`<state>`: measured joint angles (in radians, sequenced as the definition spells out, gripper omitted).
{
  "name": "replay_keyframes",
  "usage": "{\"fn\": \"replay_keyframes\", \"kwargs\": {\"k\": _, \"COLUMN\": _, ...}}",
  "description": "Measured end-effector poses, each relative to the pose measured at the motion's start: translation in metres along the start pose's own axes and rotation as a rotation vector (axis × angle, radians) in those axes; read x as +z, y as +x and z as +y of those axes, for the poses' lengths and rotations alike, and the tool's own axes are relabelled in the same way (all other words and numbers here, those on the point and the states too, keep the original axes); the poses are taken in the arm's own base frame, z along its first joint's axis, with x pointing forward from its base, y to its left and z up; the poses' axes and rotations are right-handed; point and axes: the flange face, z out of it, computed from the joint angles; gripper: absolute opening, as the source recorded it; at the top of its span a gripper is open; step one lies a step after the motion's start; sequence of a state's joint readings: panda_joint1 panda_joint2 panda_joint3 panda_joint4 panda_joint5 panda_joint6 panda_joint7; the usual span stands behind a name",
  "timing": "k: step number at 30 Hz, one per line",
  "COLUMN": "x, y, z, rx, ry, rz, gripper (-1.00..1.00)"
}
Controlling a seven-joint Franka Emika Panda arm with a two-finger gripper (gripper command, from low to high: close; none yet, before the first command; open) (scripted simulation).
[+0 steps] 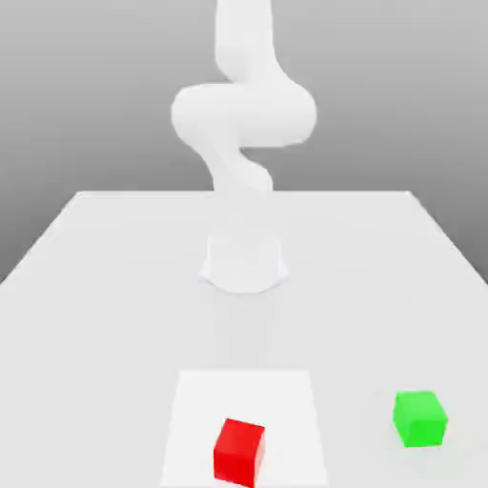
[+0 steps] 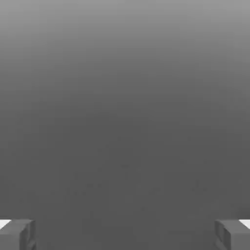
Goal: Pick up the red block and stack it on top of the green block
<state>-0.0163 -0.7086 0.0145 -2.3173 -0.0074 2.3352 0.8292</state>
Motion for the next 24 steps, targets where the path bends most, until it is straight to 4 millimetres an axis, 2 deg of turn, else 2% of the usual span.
{"fn": "replay_keyframes", "kwargs": {"k": 5, "x": 0.103, "y": -0.010, "z": 0.010, "rx": 0.044, "ry": -0.128, "rz": -0.082, "gripper": 0.00}}
{"fn": "replay_keyframes", "kwargs": {"k": 11, "x": 0.215, "y": -0.037, "z": 0.041, "rx": 0.096, "ry": -0.272, "rz": -0.182, "gripper": 0.00}}
{"fn": "replay_keyframes", "kwargs": {"k": 18, "x": 0.325, "y": -0.090, "z": 0.101, "rx": 0.162, "ry": -0.432, "rz": -0.306, "gripper": 0.00}}
{"fn": "replay_keyframes", "kwargs": {"k": 24, "x": 0.398, "y": -0.151, "z": 0.164, "rx": 0.223, "ry": -0.562, "rz": -0.420, "gripper": 0.00}}
